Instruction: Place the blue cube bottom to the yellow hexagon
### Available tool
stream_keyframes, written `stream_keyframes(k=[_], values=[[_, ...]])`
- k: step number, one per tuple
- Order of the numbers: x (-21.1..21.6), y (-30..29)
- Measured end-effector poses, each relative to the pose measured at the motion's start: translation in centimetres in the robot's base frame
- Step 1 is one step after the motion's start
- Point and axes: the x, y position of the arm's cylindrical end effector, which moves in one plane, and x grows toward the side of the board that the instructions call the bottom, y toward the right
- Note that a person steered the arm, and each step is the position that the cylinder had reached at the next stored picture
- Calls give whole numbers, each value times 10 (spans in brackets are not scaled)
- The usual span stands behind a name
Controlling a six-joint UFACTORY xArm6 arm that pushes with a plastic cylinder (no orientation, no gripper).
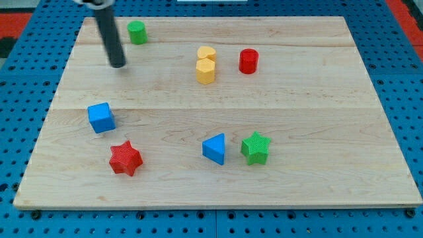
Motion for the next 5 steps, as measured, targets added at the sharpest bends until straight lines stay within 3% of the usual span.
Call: stream_keyframes(k=[1, 2, 3, 4, 5], values=[[26, -68], [92, -91], [117, -21], [118, 7], [135, -24]])
